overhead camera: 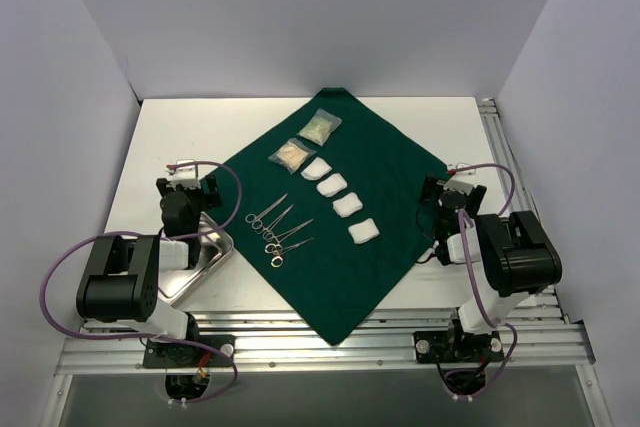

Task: Prepare the surgical pack

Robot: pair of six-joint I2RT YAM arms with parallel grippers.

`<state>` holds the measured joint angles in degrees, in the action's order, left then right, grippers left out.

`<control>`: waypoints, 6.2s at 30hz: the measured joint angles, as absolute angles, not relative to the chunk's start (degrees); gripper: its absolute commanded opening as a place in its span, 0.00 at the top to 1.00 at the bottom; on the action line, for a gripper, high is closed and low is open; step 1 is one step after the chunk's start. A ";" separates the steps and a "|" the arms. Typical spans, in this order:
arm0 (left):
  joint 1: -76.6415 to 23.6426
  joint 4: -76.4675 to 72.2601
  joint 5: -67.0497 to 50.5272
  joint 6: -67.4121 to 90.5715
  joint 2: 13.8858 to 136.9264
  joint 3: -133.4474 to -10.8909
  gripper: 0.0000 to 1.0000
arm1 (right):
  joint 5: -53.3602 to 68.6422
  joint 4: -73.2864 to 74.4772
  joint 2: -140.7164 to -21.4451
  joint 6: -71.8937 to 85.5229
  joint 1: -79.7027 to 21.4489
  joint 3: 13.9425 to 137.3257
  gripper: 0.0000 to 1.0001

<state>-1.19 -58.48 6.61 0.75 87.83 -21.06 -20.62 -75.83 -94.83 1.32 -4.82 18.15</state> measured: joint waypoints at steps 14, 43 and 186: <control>-1.17 -58.08 4.56 0.12 87.61 -21.15 0.05 | -17.93 -52.95 -68.71 8.71 -4.14 30.52 0.05; -23.07 43.20 -8.32 -25.08 106.32 -78.81 0.56 | 2.31 -10.68 -59.37 12.40 -19.64 46.35 0.44; -4.54 59.86 -14.70 -39.18 78.41 -76.27 0.45 | -0.14 -6.20 -65.17 13.69 -25.65 49.21 0.41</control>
